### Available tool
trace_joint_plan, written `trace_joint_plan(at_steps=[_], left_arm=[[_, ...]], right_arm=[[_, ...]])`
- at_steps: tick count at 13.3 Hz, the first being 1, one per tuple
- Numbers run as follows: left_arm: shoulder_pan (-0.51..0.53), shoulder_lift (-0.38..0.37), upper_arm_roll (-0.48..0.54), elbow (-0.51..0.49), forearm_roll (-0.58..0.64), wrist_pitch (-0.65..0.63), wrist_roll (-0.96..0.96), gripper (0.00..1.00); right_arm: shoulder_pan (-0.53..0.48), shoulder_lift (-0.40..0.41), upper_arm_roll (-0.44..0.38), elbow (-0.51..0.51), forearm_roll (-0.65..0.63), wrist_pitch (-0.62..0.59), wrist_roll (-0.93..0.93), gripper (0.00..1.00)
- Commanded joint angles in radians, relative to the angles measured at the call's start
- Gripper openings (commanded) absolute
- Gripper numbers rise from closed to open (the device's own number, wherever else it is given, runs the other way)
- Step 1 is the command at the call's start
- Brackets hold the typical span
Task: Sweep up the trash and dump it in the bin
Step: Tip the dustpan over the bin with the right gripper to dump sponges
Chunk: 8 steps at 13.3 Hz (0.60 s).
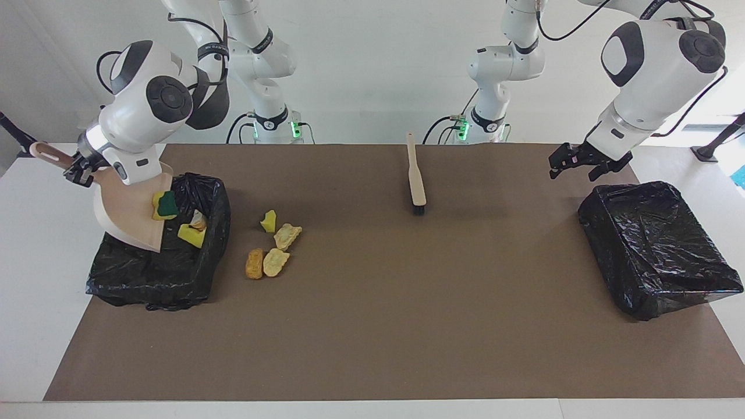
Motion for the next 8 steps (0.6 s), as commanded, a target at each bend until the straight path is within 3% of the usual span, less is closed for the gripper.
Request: trace_joint_plan(at_steps=[1,8], left_arm=[[0.004,0.010,-0.002,0.015,0.015,-0.007,0.001,1.00],[0.004,0.010,-0.002,0.015,0.015,-0.007,0.001,1.00]], right_arm=[[-0.006,-0.011,0.001,-0.013,-0.021,-0.003,0.028,0.00],[-0.084,-0.067,-0.014,0.052,0.108,-0.073,0.018,0.00]])
